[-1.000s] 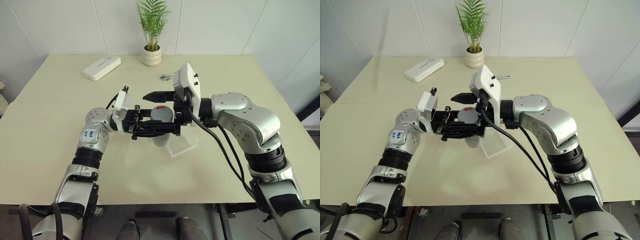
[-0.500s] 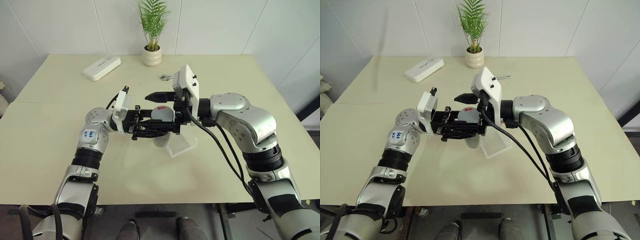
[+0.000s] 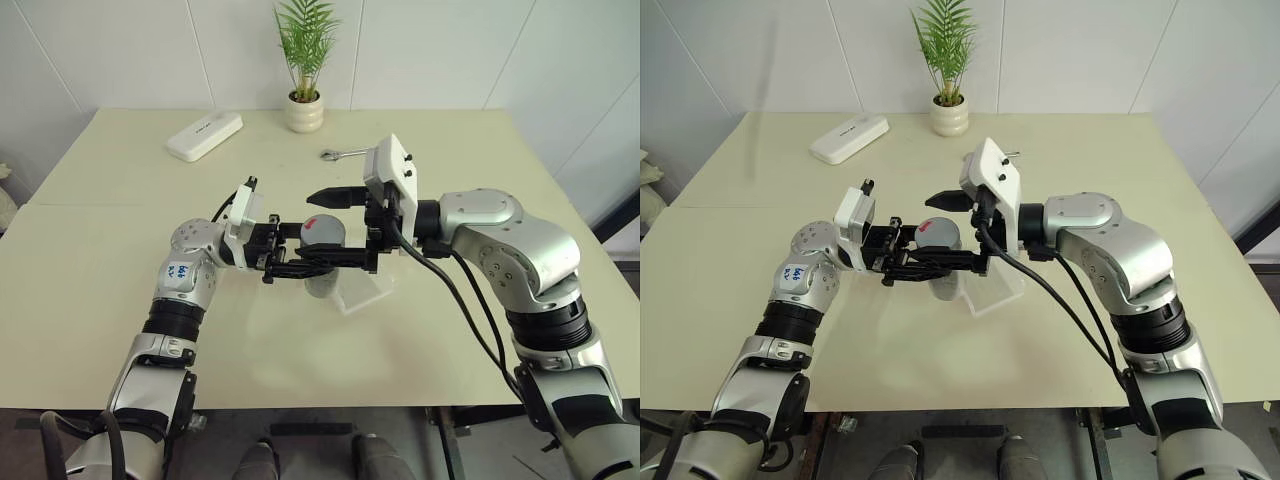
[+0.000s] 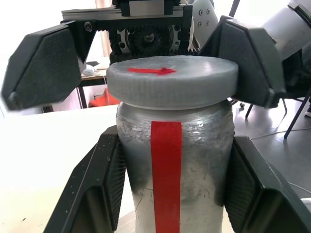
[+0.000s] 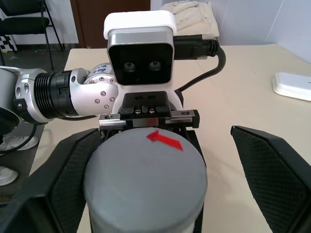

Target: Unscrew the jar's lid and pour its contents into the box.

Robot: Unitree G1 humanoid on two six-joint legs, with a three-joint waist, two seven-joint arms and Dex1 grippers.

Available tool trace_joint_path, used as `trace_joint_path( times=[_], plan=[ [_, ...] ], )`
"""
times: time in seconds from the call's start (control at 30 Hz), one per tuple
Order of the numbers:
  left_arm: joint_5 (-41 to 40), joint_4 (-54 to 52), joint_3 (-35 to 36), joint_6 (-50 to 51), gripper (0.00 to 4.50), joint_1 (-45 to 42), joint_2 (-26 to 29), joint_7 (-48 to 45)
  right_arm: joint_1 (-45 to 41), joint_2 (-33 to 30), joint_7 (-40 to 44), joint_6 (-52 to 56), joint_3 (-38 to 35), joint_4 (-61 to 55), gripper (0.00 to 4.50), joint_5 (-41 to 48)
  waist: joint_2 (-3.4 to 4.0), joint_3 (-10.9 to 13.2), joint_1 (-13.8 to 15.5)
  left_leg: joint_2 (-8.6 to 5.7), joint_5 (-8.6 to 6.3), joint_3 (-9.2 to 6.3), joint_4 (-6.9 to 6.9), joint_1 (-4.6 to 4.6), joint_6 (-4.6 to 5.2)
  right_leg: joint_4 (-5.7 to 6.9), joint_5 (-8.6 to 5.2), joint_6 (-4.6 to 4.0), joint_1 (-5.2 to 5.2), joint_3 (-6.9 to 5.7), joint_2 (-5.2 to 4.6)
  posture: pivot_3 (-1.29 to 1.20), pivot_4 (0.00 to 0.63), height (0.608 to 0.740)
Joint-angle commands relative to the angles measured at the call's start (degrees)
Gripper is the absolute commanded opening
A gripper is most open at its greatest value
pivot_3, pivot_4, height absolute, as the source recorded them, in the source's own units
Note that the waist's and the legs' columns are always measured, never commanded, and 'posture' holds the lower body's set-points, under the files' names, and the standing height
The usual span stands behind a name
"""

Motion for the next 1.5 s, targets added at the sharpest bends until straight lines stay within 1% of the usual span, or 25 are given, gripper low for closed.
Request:
trace_joint_path(
  times=[0.03, 0.4, 1.03, 1.3, 1.5],
  plan=[
    [-1.41, -2.77, 0.07, -0.05, 2.62, 0.12, 0.39, -4.7, 0.05, -1.21, -1.24, 0.46, -3.25, -2.18, 4.49, 0.4, 0.0, 0.0, -0.02, 0.0, 0.0, 0.0, 0.0, 0.0, 0.0, 0.0, 0.0, 0.0, 0.0, 0.0, 0.0, 0.0, 0.15, 0.74],
    [-1.31, -2.42, 0.01, -0.01, 2.62, -0.2, 0.5, -4.8, 2.04, -2.78, -1.22, 2.0, -3.88, -5.14, 4.49, 1.17, 0.0, 0.0, 0.09, 0.0, 0.0, 0.0, 0.0, 0.0, 0.0, 0.01, 0.0, 0.0, 0.0, 0.0, 0.0, 0.0, 0.15, 0.74],
    [-1.05, -1.9, 0.03, -0.47, 2.62, -0.54, 0.5, -4.73, 3.03, -3.98, -1.5, 4.35, -4.93, -8.59, 4.49, 3.77, 0.0, 0.0, 0.05, 0.0, 0.0, 0.0, 0.01, 0.0, 0.0, 0.0, 0.0, 0.0, 0.0, 0.0, 0.0, 0.0, 0.15, 0.74],
    [-0.99, -1.32, 0.07, -0.66, 2.62, -0.86, 0.46, -4.86, 2.64, -3.19, -2.07, 5.33, -5.21, -9.75, 4.49, 5.17, 0.0, 0.0, 0.04, 0.0, 0.0, 0.0, 0.01, 0.0, 0.0, 0.01, 0.0, 0.0, 0.0, 0.0, 0.0, 0.0, 0.15, 0.74],
    [-0.81, -0.58, 0.04, -1.02, 2.62, -1.23, 0.35, -5.05, 1.79, -1.43, -3.44, 4.9, -4.65, -8.9, 4.49, 5.44, 0.0, 0.0, 0.04, 0.0, 0.01, 0.0, 0.01, 0.0, 0.01, 0.02, 0.0, 0.0, 0.0, 0.0, 0.0, 0.0, 0.15, 0.74]
  ],
)
